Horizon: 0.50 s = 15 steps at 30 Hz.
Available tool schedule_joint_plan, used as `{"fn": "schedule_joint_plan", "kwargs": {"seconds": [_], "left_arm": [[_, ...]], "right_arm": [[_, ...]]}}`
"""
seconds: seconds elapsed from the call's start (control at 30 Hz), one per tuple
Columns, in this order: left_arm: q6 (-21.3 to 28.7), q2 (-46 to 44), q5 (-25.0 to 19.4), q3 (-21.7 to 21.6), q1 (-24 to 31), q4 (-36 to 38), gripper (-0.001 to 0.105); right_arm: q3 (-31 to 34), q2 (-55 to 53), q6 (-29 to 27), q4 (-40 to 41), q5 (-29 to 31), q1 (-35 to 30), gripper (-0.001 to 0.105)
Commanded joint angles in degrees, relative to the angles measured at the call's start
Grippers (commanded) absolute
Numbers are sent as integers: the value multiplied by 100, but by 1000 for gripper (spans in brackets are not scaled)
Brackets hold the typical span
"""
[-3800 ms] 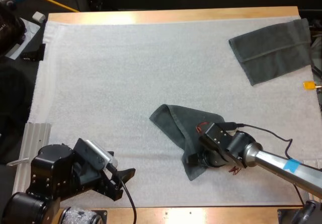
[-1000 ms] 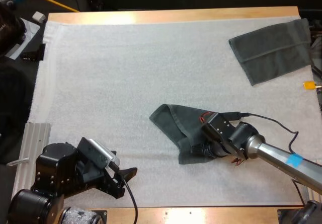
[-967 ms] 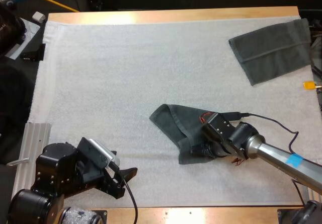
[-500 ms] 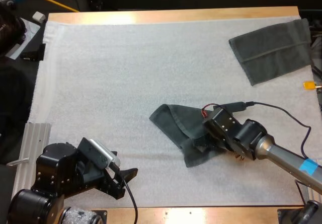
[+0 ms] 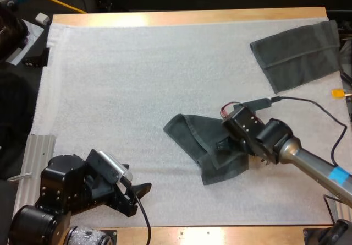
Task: Pick towel from pile, fold and stack
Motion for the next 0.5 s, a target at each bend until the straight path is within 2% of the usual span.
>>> {"fn": "schedule_joint_plan", "kwargs": {"seconds": [0.0, 0.2, 0.3, 0.47], "left_arm": [[28, 34, 75, -41, -80, -147, 70], [40, 86, 78, -32, -192, -218, 71], [4, 100, 55, -32, -163, -152, 70], [25, 108, 49, -15, -171, -171, 70]], "right_arm": [[-87, 124, -166, -9, 144, -251, 0], [-18, 363, -137, -79, -286, -719, 1], [-89, 262, -80, 122, -244, -694, 3], [-89, 40, 71, 835, -419, -656, 34]]}}
